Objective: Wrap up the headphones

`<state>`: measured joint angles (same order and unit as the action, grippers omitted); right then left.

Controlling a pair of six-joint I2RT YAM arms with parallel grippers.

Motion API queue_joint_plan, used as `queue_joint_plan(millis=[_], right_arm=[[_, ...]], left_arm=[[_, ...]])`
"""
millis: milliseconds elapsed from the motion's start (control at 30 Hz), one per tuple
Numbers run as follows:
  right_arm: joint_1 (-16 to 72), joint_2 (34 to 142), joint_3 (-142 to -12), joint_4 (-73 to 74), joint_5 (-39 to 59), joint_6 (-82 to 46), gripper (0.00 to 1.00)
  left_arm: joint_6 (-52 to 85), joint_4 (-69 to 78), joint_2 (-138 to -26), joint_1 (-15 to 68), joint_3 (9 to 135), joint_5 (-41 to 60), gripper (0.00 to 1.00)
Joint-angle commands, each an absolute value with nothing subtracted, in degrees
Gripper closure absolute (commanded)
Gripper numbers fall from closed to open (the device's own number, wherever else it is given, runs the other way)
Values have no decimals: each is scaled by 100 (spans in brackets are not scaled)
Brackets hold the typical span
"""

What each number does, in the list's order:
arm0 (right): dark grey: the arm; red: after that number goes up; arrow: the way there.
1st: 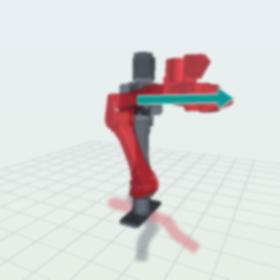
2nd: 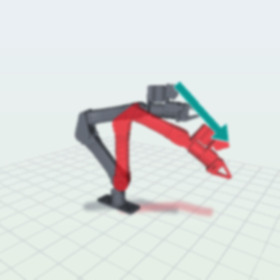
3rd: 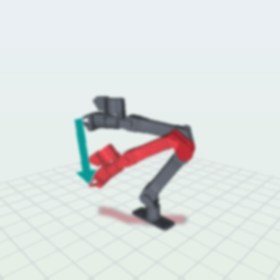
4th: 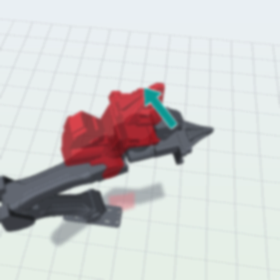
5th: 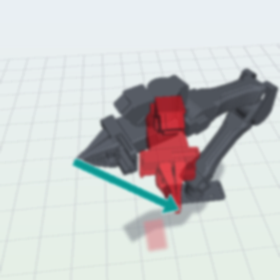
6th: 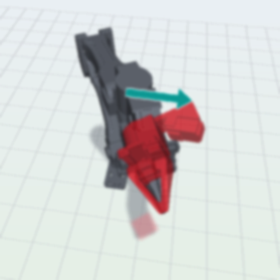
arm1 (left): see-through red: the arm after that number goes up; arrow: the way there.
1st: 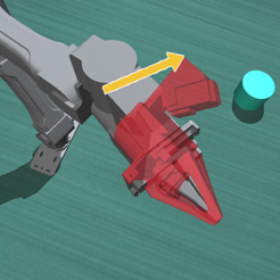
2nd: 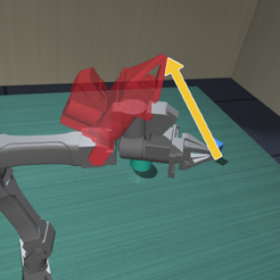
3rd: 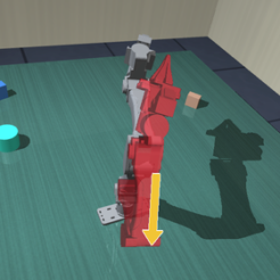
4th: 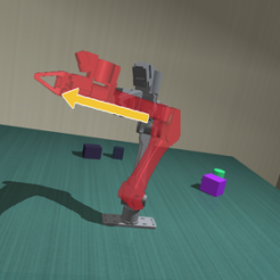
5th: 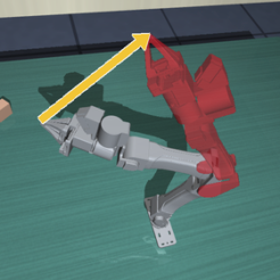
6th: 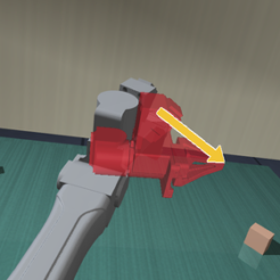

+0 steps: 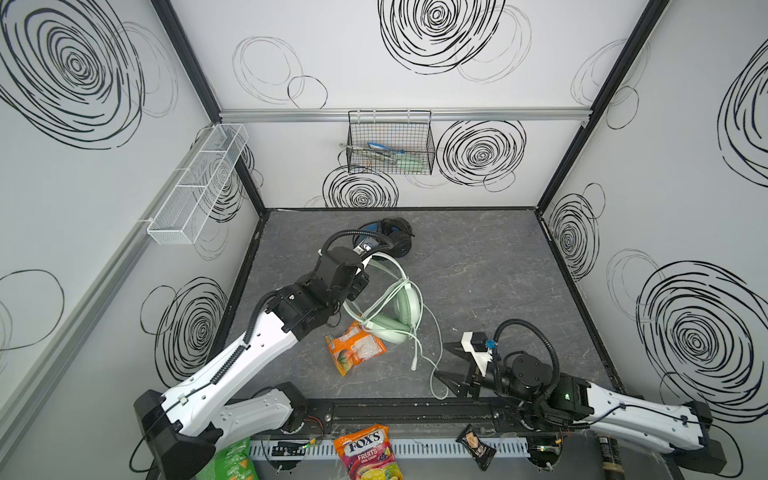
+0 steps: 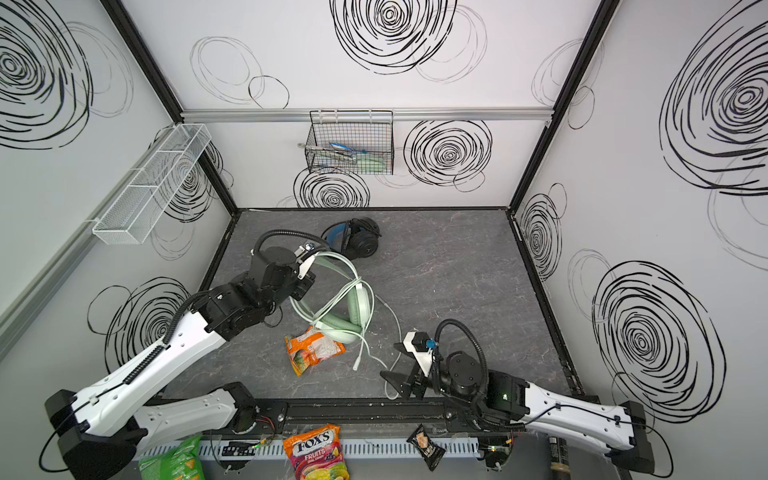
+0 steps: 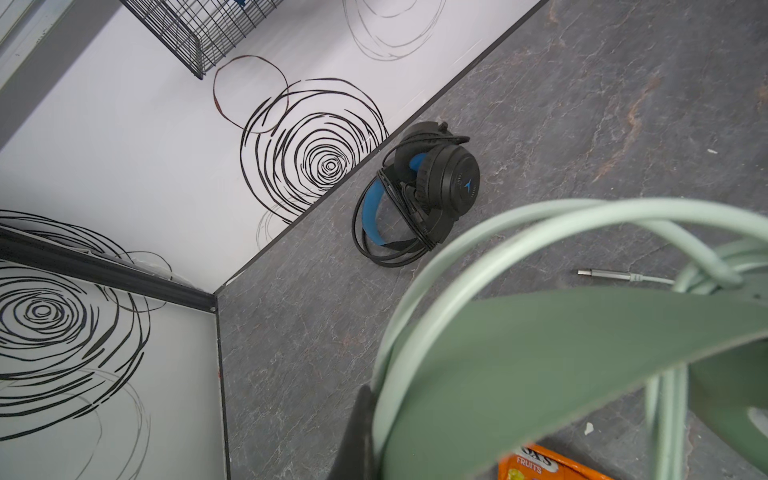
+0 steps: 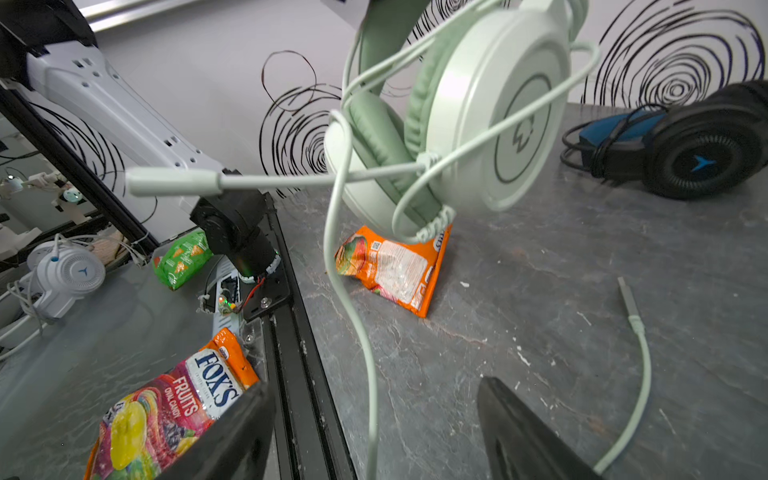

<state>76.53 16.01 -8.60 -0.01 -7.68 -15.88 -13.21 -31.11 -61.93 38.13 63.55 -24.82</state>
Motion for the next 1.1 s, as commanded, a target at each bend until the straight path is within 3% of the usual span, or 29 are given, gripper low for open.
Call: queue_joint_plan(millis=[0, 233, 367, 467, 533, 633, 700, 867, 1067], right_arm=[[7717, 1688, -713, 303, -1136, -1878, 19], [7718, 2188, -789, 420, -1224, -1952, 20], [7724, 2466, -857, 488, -1197, -1934, 26], [7719, 2583, -900, 479, -1205, -1928, 46], [7722, 2546, -946, 377, -1296, -1942, 67], [7722, 2328, -1076, 137, -1520, -1927, 90], [7720, 2151, -1231, -86, -1815, -1911, 98], [7709, 1946, -1811, -240, -2657, -1498, 100], [7659, 2555, -3108, -510, -3686, -291, 100]], left_arm=[[-954, -2410, -6152, 3660, 6495, -2222, 100], [-883, -2374, -6126, 3530, 6503, -2091, 100], [-854, -2364, -6100, 3472, 6530, -2037, 100], [-844, -2357, -6088, 3441, 6535, -2000, 100], [-847, -2360, -6071, 3429, 6523, -1986, 100], [-855, -2339, -6043, 3420, 6513, -2021, 100], [-857, -2335, -6038, 3411, 6513, -2019, 100], [-871, -2314, -6049, 3407, 6487, -2022, 100], [-928, -2270, -5926, 3443, 6361, -2039, 100]])
